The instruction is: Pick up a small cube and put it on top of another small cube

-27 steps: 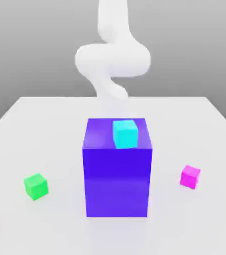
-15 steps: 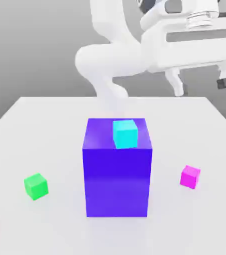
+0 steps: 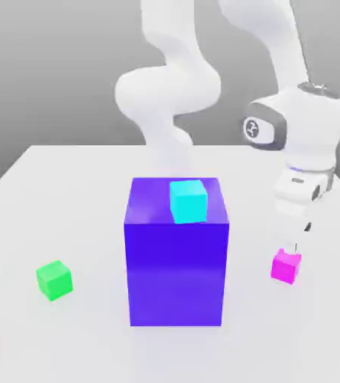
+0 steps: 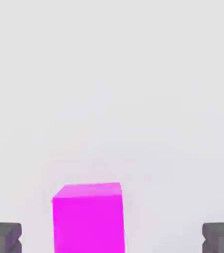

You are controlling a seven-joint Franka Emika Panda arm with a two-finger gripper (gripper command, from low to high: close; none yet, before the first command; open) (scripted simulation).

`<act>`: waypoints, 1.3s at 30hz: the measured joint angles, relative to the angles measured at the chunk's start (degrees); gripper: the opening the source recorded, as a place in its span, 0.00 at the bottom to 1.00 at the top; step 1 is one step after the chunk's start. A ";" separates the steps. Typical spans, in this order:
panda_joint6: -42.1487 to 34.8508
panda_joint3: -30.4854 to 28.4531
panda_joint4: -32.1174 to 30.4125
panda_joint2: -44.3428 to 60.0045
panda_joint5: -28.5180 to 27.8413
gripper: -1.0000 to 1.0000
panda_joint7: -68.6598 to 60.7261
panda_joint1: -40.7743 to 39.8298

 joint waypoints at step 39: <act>-2.58 -19.09 9.76 -11.12 -6.91 0.00 -14.65 -10.20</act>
